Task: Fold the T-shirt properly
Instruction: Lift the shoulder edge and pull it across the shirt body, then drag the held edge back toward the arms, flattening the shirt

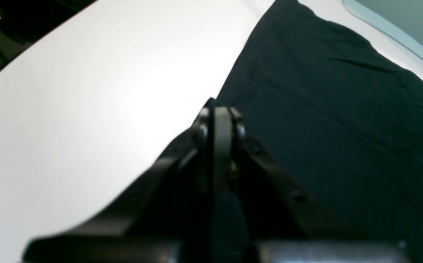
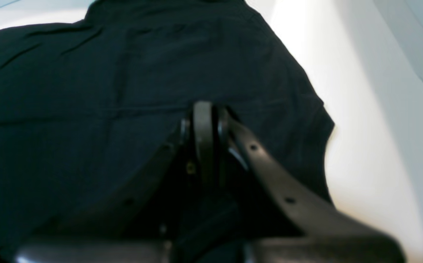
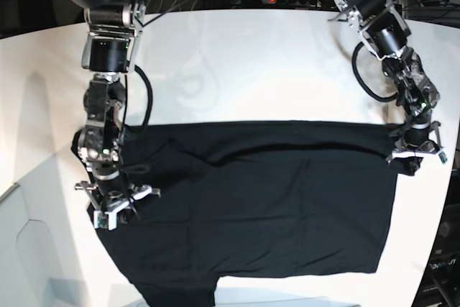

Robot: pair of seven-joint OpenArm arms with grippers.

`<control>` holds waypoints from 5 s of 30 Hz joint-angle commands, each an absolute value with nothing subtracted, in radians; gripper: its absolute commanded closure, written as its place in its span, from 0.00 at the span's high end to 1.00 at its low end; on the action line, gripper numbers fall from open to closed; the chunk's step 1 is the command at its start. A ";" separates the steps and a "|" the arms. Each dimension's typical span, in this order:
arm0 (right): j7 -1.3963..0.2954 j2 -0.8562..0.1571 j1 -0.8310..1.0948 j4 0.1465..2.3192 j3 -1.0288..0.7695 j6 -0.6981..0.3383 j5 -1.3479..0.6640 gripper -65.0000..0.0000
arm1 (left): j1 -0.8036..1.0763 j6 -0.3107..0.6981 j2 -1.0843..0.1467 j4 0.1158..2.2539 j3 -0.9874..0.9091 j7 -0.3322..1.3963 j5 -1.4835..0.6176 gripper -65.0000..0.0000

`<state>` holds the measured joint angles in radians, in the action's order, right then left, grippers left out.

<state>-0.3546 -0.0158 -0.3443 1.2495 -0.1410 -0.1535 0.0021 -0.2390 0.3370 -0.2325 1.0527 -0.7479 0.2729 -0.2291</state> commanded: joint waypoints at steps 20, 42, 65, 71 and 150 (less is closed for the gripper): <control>-0.328 -0.036 -0.369 1.271 -0.051 -0.156 0.001 0.53 | -0.248 0.343 -0.259 1.122 -0.769 0.251 -0.248 0.54; -0.331 -0.059 -0.061 1.656 -0.143 -0.153 -0.001 0.55 | -0.151 0.346 -0.257 0.949 -0.794 0.245 -0.248 0.54; -0.329 -0.113 -0.061 1.283 -0.389 -0.153 -0.001 0.54 | -0.131 0.346 -0.257 0.915 -0.797 0.251 -0.240 0.00; -0.332 -0.113 -0.031 1.268 -0.386 -0.156 -0.001 0.22 | -0.111 0.346 -0.259 0.921 -0.794 0.252 -0.239 0.00; -0.191 -0.015 0.599 1.722 -0.521 -0.343 -0.002 0.04 | 0.585 0.349 -0.015 1.498 -0.935 0.252 -0.344 0.10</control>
